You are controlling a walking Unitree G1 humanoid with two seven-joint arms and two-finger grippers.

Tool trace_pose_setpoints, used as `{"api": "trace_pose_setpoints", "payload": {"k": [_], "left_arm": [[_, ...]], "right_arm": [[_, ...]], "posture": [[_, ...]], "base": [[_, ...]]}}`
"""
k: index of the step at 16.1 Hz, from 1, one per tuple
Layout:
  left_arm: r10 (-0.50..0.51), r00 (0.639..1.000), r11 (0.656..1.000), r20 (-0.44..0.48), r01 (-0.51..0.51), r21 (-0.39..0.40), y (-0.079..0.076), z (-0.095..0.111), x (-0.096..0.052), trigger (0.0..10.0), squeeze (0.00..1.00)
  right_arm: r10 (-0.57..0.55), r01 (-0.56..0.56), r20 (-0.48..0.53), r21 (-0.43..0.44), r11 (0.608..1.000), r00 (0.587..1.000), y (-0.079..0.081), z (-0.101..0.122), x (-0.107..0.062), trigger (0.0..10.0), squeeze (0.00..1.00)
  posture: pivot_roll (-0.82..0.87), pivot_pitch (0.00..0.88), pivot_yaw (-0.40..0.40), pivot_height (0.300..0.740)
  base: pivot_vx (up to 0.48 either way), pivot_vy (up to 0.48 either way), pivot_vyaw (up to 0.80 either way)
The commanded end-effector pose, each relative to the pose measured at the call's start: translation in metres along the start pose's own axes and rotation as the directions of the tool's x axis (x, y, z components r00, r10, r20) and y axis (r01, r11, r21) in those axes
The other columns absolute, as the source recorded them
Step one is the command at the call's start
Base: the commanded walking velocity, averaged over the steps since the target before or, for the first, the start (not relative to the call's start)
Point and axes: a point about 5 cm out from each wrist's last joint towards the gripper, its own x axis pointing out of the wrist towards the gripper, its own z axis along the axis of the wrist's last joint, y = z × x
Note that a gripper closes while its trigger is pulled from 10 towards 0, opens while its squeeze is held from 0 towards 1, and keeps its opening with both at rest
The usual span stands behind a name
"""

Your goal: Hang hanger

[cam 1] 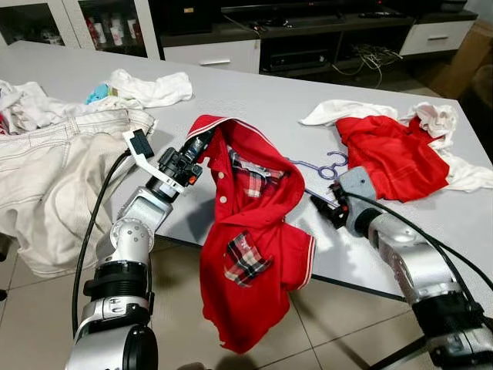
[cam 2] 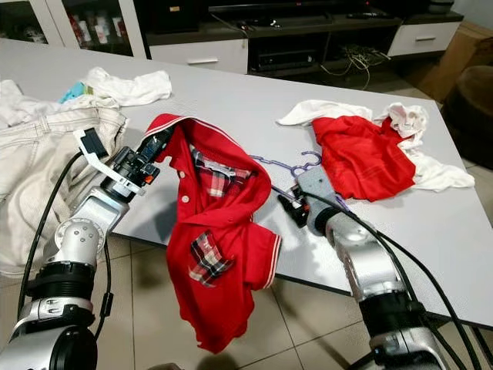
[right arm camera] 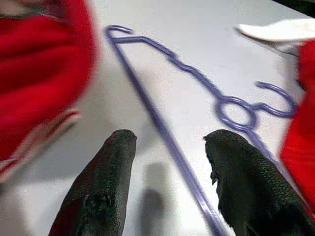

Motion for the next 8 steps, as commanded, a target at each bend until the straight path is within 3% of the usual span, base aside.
{"api": "trace_pose_setpoints", "payload": {"k": [1, 8], "left_arm": [[-0.003, 1.0, 1.0, 0.025, 0.002, 0.027, -0.001, 0.008, 0.0, 0.0, 0.0], [0.002, 0.999, 1.0, 0.034, -0.003, 0.022, 0.0, 0.006, -0.001, 0.0, 0.0]], "right_arm": [[-0.045, 0.045, 0.005, 0.006, 0.999, 0.999, -0.007, 0.002, 0.0, 10.0, 0.0], [-0.085, 0.085, 0.009, -0.015, 0.996, 0.996, -0.001, 0.004, 0.012, 10.0, 0.0]], "posture": [[-0.04, 0.0, -0.012, 0.74], [-0.05, 0.0, -0.021, 0.74]], "base": [[0.0, 0.0, 0.0], [0.0, 0.0, 0.0]]}}
